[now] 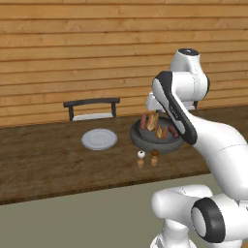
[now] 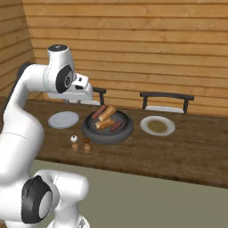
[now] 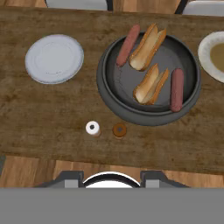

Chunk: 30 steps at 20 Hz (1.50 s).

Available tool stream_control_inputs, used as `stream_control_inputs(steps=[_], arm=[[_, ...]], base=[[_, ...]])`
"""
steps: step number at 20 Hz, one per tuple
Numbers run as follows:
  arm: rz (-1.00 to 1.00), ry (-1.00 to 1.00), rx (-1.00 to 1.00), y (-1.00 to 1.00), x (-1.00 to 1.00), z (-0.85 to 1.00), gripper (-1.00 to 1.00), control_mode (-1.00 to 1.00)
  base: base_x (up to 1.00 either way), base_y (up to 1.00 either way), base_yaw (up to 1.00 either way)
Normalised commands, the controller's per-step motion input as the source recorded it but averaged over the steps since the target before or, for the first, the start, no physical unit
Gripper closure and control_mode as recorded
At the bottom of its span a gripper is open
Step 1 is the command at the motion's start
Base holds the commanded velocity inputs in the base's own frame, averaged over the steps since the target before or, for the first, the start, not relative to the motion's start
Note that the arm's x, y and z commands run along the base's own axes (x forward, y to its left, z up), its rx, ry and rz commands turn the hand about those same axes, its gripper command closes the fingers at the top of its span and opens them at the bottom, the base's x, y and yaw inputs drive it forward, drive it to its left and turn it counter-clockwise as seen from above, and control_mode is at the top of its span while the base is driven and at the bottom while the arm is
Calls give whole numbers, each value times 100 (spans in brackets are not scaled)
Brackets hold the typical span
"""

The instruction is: Place one bun and one sausage from the bowl on each plate.

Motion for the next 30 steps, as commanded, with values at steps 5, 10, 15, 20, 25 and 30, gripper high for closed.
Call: stream_control_inputs(steps=[5, 10, 15, 20, 25, 30], arm=[[-2, 3, 0, -2, 12, -22, -100, -100], [-1, 6, 0, -52, 92, -66, -100, -100], [0, 18, 7, -81, 100, -41, -100, -100], [0, 0, 1, -10, 93, 0, -100, -100], [0, 0, 0, 0, 95, -12, -100, -100], [1, 0, 8, 0, 62, -69, -100, -100]], base=[[0, 0, 0], [0, 0, 0], [0, 0, 0], [0, 0, 0], [0, 0, 0], [0, 0, 0]])
